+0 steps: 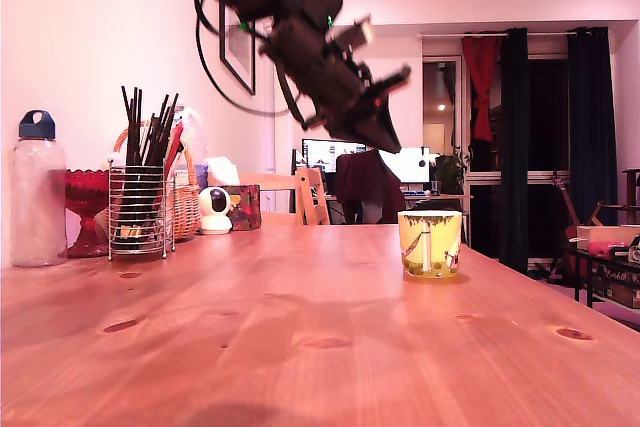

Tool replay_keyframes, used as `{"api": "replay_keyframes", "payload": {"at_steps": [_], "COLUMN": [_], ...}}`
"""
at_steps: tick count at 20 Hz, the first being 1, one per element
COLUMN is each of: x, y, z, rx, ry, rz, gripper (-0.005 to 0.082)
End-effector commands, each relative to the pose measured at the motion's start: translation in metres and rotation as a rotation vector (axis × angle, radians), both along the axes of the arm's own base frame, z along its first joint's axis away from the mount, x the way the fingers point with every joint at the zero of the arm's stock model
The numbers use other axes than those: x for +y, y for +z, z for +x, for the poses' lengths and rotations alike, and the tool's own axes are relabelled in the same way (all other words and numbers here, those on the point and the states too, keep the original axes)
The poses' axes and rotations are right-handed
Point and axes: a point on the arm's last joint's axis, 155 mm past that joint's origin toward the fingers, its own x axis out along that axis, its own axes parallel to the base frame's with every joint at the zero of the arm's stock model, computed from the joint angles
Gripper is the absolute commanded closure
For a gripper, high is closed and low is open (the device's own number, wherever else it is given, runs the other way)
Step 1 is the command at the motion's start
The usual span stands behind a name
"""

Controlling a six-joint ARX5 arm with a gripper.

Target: Pick the coffee capsule and then drop it inside the coffee cup in front of you

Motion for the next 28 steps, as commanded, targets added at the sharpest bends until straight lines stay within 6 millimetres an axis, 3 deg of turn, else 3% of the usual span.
{"api": "replay_keyframes", "payload": {"at_steps": [1, 10, 15, 19, 24, 28], "x": [0.006, 0.019, 0.032, 0.044, 0.075, 0.107], "y": [0.008, 0.021, 0.001, -0.002, -0.012, -0.004], "z": [-0.001, -0.009, -0.019, -0.027, -0.045, -0.069], "rx": [-0.002, 0.009, 0.073, 0.095, 0.098, 0.034], "ry": [-0.004, 0.001, 0.004, 0.013, 0.046, 0.091], "rz": [-0.008, 0.015, 0.082, 0.107, 0.124, 0.092], "gripper": [0.0789, 0.0789, 0.0789, 0.0789, 0.0789, 0.0789]}}
